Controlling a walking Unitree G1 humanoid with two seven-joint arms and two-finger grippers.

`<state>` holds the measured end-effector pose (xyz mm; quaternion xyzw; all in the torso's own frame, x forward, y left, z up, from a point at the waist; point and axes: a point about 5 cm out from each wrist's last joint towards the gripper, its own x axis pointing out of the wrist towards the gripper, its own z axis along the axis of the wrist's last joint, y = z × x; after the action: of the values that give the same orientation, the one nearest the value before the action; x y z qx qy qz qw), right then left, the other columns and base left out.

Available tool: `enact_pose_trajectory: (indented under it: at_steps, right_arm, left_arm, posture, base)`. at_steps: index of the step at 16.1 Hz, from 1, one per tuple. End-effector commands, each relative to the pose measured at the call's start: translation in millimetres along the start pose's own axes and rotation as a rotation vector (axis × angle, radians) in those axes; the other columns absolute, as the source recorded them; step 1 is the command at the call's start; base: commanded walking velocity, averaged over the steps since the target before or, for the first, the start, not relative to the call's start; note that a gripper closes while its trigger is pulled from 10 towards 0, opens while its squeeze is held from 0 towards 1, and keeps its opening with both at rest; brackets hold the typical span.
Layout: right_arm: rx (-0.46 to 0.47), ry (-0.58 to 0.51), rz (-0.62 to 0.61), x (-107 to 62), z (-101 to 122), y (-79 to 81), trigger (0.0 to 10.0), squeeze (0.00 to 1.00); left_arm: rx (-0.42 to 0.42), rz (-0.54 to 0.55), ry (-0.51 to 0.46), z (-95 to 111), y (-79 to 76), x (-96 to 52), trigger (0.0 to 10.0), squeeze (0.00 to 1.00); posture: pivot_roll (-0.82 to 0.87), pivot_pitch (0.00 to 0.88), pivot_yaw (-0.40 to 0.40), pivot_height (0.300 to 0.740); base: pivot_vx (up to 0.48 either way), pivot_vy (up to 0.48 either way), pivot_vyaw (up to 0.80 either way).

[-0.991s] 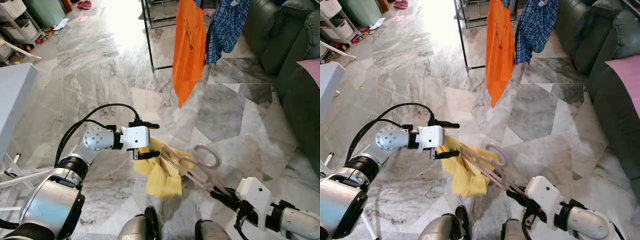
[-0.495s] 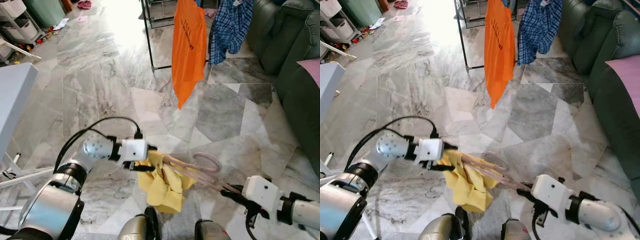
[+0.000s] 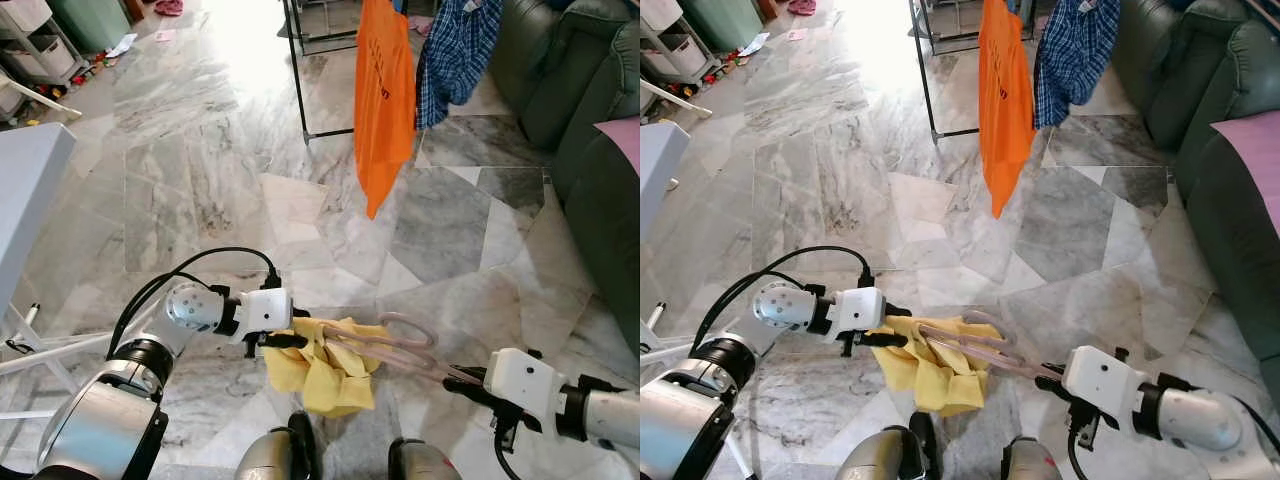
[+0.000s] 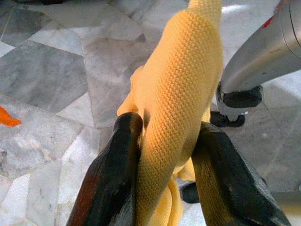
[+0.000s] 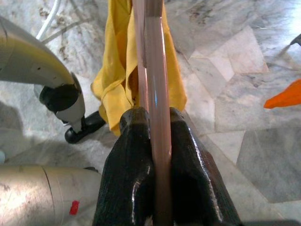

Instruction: Hang hanger

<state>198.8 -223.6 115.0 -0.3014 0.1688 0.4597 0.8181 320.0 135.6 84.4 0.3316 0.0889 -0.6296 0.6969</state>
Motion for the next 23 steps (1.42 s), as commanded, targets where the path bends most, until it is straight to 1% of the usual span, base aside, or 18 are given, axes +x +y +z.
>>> enact_pose_trajectory:
  at_steps: [1,2,6,7,11,14,15,16,17,20,21,22,23]
  right_arm:
    - [-0.044,-0.056,0.043,2.0,9,1.7,10.0,0.00]
    - [-0.051,-0.054,0.051,2.1,10,0.5,10.0,0.00]
    - [-0.090,-0.047,0.085,6.9,11,-6.0,10.0,0.00]
    - [-0.096,-0.047,0.088,8.8,11,-8.2,10.0,0.00]
    - [-0.120,-0.050,0.096,14.2,11,-16.2,10.0,0.00]
    - [-0.150,-0.054,0.098,17.3,13,-27.1,10.0,0.00]
    - [-0.155,-0.057,0.101,18.2,15,-29.9,10.0,0.03]
    - [-0.158,-0.061,0.102,18.9,15,-32.0,10.0,0.24]
    - [-0.155,-0.066,0.101,19.9,15,-34.4,10.0,1.00]
    - [-0.161,-0.073,0.102,20.7,15,-36.4,10.0,1.00]
    - [-0.165,-0.076,0.085,18.4,16,-42.1,10.0,1.00]
    - [-0.162,-0.076,0.083,17.1,16,-43.7,10.0,1.00]
    - [-0.155,-0.077,0.059,11.6,16,-50.1,10.0,1.00]
  left_arm:
    - [-0.041,0.003,0.006,-7,-7.3,0.8,0.0,0.00]
    - [-0.046,0.012,-0.002,-6,-7.3,2.1,0.0,0.00]
    - [-0.095,0.123,-0.072,0,0.5,5.2,0.0,0.00]
    - [-0.102,0.130,-0.081,1,1.2,6.0,0.0,0.00]
    - [-0.119,0.145,-0.097,-1,-3.3,8.9,0.0,0.00]
    - [-0.146,0.192,-0.127,-2,-5.4,9.8,0.0,0.00]
    - [-0.147,0.204,-0.135,-2,-5.5,10.0,0.0,0.00]
    - [-0.150,0.212,-0.141,-1,-5.6,10.5,0.0,0.00]
    - [-0.146,0.221,-0.143,-1,-5.9,10.5,0.0,0.00]
    - [-0.144,0.224,-0.136,-4,-7.6,9.0,0.0,0.00]
    - [-0.123,0.211,-0.113,-6,-9.8,6.8,0.0,0.00]
    - [-0.123,0.206,-0.107,-7,-10.3,6.2,0.0,0.00]
    - [-0.119,0.191,-0.080,-10,-11.6,3.8,0.0,0.00]
  posture:
    - [-0.29,0.216,0.123,0.740]
    - [-0.29,0.217,0.122,0.740]
    - [-0.28,0.214,0.109,0.740]
    - [-0.28,0.213,0.103,0.740]
    - [-0.26,0.209,0.085,0.740]
    - [-0.24,0.203,0.062,0.740]
    - [-0.24,0.201,0.056,0.740]
    - [-0.24,0.200,0.052,0.740]
    - [-0.23,0.198,0.049,0.740]
    - [-0.23,0.199,0.053,0.740]
    - [-0.23,0.200,0.058,0.740]
    - [-0.23,0.200,0.058,0.740]
    - [-0.23,0.199,0.066,0.740]
  base:
    - [0.000,0.000,0.00]
    - [0.000,0.000,0.00]
    - [0.000,0.000,0.00]
    - [0.000,0.000,0.00]
    - [0.000,0.000,0.00]
    - [0.000,0.000,0.00]
    - [0.000,0.000,0.00]
    - [0.000,0.000,0.00]
    - [0.000,0.000,0.00]
    - [0.000,0.000,0.00]
    - [0.000,0.000,0.00]
    - [0.000,0.000,0.00]
    - [0.000,0.000,0.00]
